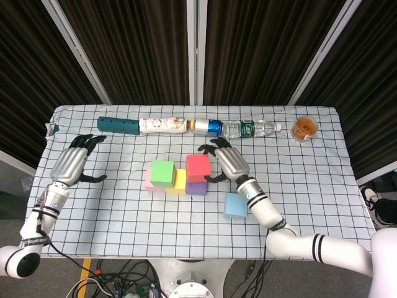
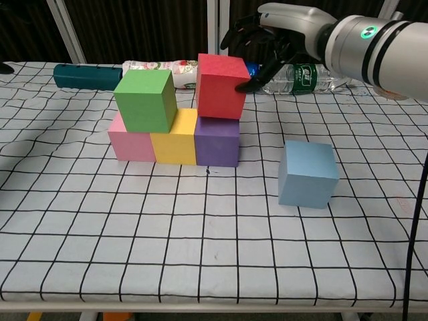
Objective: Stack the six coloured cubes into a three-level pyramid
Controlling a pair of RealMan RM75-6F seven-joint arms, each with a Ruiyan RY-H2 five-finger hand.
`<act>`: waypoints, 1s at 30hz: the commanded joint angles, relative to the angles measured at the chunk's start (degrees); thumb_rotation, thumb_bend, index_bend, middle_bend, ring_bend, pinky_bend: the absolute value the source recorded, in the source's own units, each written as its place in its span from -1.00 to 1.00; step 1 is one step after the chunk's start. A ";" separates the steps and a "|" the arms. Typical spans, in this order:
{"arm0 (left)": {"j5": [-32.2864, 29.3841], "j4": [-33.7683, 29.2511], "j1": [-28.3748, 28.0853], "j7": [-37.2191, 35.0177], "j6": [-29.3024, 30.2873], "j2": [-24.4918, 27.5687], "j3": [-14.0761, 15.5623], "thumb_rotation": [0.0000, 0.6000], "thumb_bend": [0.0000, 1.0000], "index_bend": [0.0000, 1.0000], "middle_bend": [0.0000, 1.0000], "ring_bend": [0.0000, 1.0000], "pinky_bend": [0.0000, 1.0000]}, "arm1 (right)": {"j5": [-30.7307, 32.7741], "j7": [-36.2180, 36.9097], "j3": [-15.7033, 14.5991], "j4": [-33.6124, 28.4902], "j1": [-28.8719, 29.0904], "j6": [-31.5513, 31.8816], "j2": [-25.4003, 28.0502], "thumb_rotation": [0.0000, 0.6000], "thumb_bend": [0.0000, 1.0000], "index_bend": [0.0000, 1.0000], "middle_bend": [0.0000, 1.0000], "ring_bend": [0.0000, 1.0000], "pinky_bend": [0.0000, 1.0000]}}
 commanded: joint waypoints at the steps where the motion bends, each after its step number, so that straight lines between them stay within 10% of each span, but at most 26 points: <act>1: 0.32 0.26 0.21 -0.32 -0.15 0.11 0.00 1.00 -0.78 -0.74 -0.70 -0.88 -0.88 | 1.22 -1.65 -0.20 0.25 1.11 0.51 -1.10 1.00 -0.68 -0.52 -0.19 -0.83 -1.00; 15: 2.28 1.38 0.96 -3.12 -0.91 0.19 -0.20 1.00 -0.78 -0.74 -0.70 -0.88 -0.88 | 5.31 -8.54 -2.11 -3.24 2.59 5.72 -2.42 1.00 -0.74 -0.57 -0.22 -0.83 -1.00; 30: 3.35 1.18 1.91 -4.08 0.06 0.59 -0.72 1.00 -0.78 -0.74 -0.71 -0.88 -0.88 | 4.37 -8.84 -3.34 -7.19 1.98 5.94 0.57 1.00 -1.00 -1.00 -0.69 -1.00 -1.00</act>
